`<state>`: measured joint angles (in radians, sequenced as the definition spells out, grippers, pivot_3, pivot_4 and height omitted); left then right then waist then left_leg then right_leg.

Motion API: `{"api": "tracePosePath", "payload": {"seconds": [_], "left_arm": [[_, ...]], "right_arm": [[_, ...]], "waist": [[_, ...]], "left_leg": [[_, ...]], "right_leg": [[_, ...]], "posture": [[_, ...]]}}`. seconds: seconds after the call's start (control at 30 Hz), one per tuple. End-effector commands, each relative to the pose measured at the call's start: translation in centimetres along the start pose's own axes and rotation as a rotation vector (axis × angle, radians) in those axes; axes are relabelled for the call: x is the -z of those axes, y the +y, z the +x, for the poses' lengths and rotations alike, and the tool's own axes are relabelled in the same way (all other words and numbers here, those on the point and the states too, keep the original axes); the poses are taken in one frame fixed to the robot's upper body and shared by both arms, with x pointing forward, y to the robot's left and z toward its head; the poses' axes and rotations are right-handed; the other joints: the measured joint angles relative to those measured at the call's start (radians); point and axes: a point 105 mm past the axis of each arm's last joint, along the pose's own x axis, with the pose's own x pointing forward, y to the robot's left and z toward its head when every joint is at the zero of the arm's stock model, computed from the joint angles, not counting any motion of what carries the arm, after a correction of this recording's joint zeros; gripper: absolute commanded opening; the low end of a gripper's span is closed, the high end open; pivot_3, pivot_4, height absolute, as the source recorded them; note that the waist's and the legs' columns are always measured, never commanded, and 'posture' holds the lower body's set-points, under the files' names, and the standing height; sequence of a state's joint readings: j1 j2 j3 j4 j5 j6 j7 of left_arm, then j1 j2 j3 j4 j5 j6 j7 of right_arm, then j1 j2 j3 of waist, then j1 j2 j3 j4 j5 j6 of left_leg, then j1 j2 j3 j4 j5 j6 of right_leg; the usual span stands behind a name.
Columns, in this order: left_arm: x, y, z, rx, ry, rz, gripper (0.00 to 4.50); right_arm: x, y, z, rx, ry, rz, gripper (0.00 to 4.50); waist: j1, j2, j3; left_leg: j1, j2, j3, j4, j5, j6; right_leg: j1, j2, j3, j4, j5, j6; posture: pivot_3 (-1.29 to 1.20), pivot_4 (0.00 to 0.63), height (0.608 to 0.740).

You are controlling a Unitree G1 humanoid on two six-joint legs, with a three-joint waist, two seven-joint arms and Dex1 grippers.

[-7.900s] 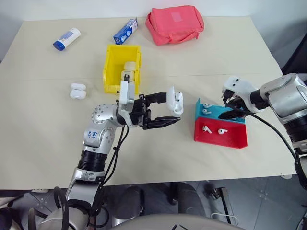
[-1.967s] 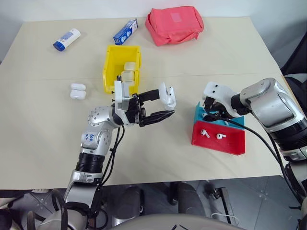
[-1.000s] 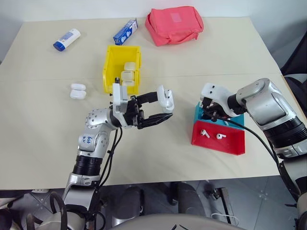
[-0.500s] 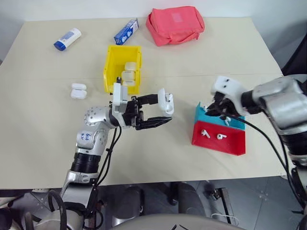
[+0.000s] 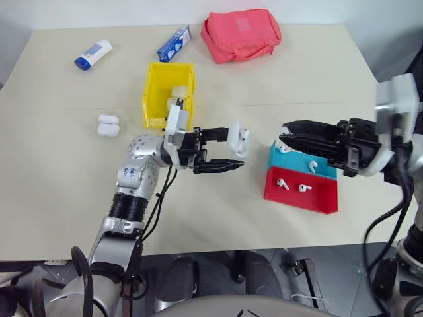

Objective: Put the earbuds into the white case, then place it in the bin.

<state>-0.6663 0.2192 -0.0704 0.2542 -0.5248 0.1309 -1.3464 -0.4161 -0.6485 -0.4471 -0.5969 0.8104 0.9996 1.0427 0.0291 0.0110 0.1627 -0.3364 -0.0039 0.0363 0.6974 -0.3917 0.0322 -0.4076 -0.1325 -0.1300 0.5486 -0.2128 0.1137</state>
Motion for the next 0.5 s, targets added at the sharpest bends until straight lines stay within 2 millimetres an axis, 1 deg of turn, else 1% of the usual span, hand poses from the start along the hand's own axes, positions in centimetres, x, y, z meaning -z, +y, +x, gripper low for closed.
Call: {"api": "tracePosePath", "payload": {"seconds": [0.03, 0.1, 0.2, 0.3, 0.5], "left_arm": [[-0.5, 0.1, 0.6, 0.038, -0.009, 0.020, 2.76], [-0.4, 0.1, 0.9, 0.059, -0.009, 0.016, 2.76], [-0.5, 0.3, 0.9, 0.067, -0.012, 0.016, 2.76], [-0.5, 0.2, 1.0, 0.076, -0.011, 0.017, 2.76], [-0.5, 0.1, 1.2, 0.083, -0.017, 0.020, 2.76]], "right_arm": [[-0.9, 1.4, 0.0, -0.018, -0.052, 0.012, 0.49], [-1.4, 2.4, 0.9, -0.065, -0.149, 0.077, 0.49], [-1.7, 3.3, 1.8, -0.110, -0.236, 0.139, 0.49], [-0.9, 3.3, 2.5, -0.097, -0.247, 0.176, 0.49], [-0.1, 3.2, 3.4, -0.095, -0.266, 0.227, 0.49]], "waist": [[-0.002, 0.000, 0.000], [-0.003, 0.000, 0.000], [-0.004, 0.000, 0.000], [-0.004, 0.000, 0.000], [-0.003, 0.000, 0.000]], "left_leg": [[0.000, 0.000, 0.000, 0.000, 0.000, 0.000], [0.000, 0.000, 0.000, 0.000, 0.000, 0.001], [0.000, 0.001, 0.000, 0.000, 0.000, 0.001], [0.000, 0.000, 0.000, 0.000, 0.000, 0.001], [0.000, 0.000, 0.001, 0.000, 0.000, 0.002]], "right_leg": [[0.000, 0.000, 0.000, 0.000, 0.000, 0.000], [0.000, -0.001, 0.000, 0.000, 0.000, 0.000], [-0.001, 0.000, 0.000, 0.000, 0.000, 0.000], [-0.001, 0.000, 0.000, 0.000, 0.000, 0.000], [-0.001, 0.000, 0.000, 0.000, 0.000, 0.000]], "posture": [[0.00, 0.150, 0.740], [0.00, 0.150, 0.740], [0.00, 0.150, 0.740], [0.00, 0.150, 0.740], [0.00, 0.150, 0.740]]}}
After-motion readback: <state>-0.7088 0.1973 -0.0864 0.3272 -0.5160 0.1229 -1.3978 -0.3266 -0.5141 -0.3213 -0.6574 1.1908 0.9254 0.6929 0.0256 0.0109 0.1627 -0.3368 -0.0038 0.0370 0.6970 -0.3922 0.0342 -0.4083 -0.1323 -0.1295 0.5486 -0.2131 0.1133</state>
